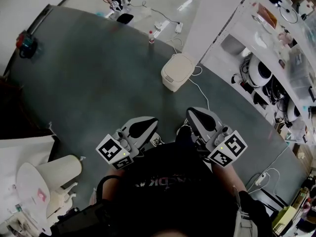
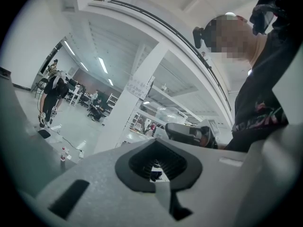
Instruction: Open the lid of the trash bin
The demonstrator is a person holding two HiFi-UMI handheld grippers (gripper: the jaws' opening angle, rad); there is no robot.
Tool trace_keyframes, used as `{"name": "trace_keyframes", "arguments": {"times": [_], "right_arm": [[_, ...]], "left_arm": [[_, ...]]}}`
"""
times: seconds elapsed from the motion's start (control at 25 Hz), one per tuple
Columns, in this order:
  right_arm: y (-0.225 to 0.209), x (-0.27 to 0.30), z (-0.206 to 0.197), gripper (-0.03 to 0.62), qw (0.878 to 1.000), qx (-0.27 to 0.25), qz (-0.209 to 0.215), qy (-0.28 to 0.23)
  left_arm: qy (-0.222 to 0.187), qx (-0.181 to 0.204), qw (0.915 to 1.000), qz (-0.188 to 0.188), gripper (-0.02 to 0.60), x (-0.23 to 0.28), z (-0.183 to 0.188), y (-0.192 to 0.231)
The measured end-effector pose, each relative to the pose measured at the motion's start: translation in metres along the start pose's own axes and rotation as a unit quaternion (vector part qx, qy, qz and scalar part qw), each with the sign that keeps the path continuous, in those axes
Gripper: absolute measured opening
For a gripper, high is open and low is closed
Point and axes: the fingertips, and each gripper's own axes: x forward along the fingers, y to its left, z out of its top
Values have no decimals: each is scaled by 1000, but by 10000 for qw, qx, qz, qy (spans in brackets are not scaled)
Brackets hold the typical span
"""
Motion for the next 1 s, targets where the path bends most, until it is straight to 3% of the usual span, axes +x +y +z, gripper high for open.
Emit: {"name": "trace_keyframes", "arguments": {"times": [0.68,1.0], "right_arm": [[4,1,0,8,9998,9,-161,-71],[-5,12,7,8,10000,-73,-28,-14]], "left_arm": [[45,189,9998,17,2,-15,-2,-3],[-90,58,9993,345,2,-25,0,7]]}}
